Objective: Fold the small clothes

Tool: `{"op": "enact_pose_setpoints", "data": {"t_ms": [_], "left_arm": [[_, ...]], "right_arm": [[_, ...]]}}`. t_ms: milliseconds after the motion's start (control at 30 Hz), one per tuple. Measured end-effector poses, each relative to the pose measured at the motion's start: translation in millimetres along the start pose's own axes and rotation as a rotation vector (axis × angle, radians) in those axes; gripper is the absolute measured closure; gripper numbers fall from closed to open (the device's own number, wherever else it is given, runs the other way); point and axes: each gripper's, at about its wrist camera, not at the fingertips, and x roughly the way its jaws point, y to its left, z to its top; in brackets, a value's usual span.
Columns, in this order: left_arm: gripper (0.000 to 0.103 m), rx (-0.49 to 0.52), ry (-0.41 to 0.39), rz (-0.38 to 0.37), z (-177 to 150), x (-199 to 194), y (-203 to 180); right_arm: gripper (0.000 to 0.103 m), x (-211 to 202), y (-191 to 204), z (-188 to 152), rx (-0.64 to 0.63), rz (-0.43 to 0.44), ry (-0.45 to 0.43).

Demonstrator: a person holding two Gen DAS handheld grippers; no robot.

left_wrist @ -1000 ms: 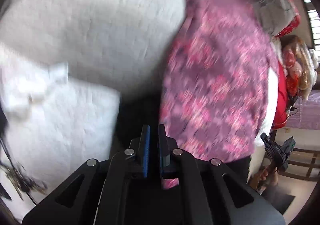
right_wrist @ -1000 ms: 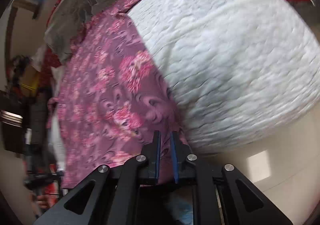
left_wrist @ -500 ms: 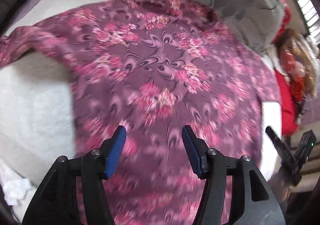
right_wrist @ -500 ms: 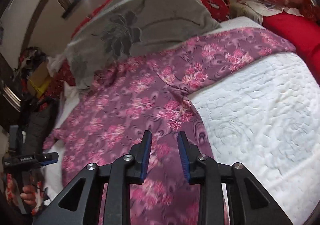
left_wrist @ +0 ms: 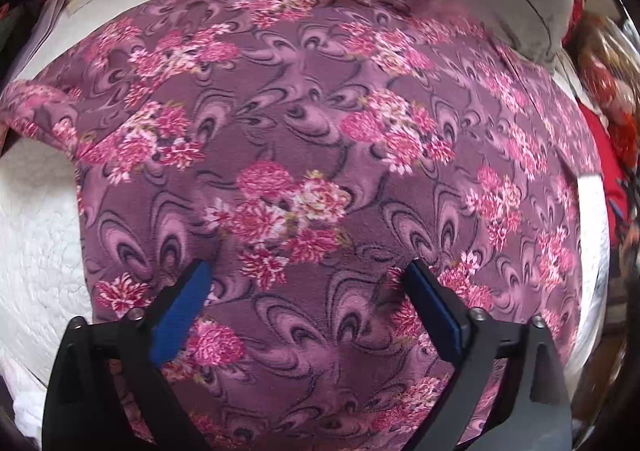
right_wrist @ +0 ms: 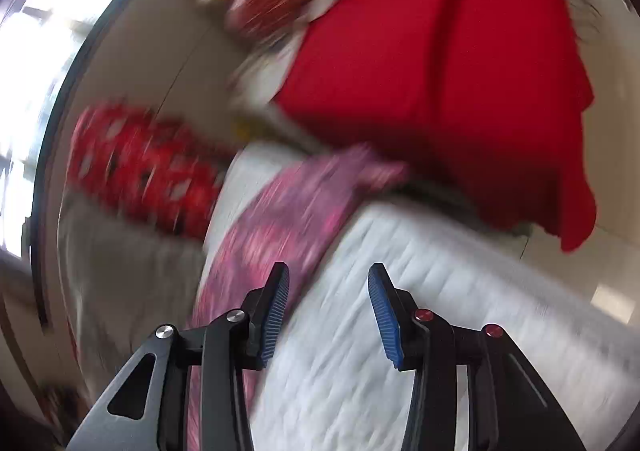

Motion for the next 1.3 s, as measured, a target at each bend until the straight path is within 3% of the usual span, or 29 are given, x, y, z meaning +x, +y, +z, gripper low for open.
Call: {"op": "enact_pose_setpoints", "data": {"t_ms": [100,233,367,433,467,500,600,700,867,1167,1300], "left_arm": [[0.0,0.021,0.002,0.014,0.3,5.1,-7.3],[0.0,0.034,0.015,0.015,0.9,5.7,-13.0],[0.0,-0.006,0.009,-0.045,19.4,-2.8,-4.5],[0.0,-0.017,-0.034,-0.04,33.5,-11.9,1.2],[0.0,-0.023,-0.073,-0.025,43.8,-19.1,5.2],[0.0,-0.032,-0.097,-0.015,51.3,-23.1,8.4],[0.0,-0.095,-0.159,0.009,76.7,-28.8,25.3],[0.0,-0.178,-0.149,0.024,88.7,-16.0,45.0],[0.0,-0.295,-0.056,-0.033,80.6,18.0,75.9],[0.0,-0.226,-0.057,-0.071,79.9,12.2,69.4],[0.0,-0.222,-0.043,-0.118,58.1,5.7,75.9]], "right_arm": [[0.047,40.3,-15.4,16.0,0.143,0.046,0.066],[0.041,75.3,-11.9,19.4,0.152,0.032,0.089],[0.04,85.4,-12.5,20.9,0.208,0.093,0.043],[0.063,75.6,-11.3,24.8,0.202,0.148,-0.001],[0.091,66.1,-8.3,27.2,0.172,0.152,-0.032],[0.096,54.1,1.3,30.4,0.126,0.149,-0.07],[0.097,23.6,27.2,32.2,0.016,0.186,-0.187],[0.097,12.6,59.7,25.4,-0.128,0.094,-0.184],[0.097,4.6,103.8,-15.1,-0.246,0.169,-0.1],[0.096,15.1,178.3,-148.2,-0.418,0.274,0.133],[0.096,22.0,206.9,-210.4,-0.484,0.305,0.224]]}}
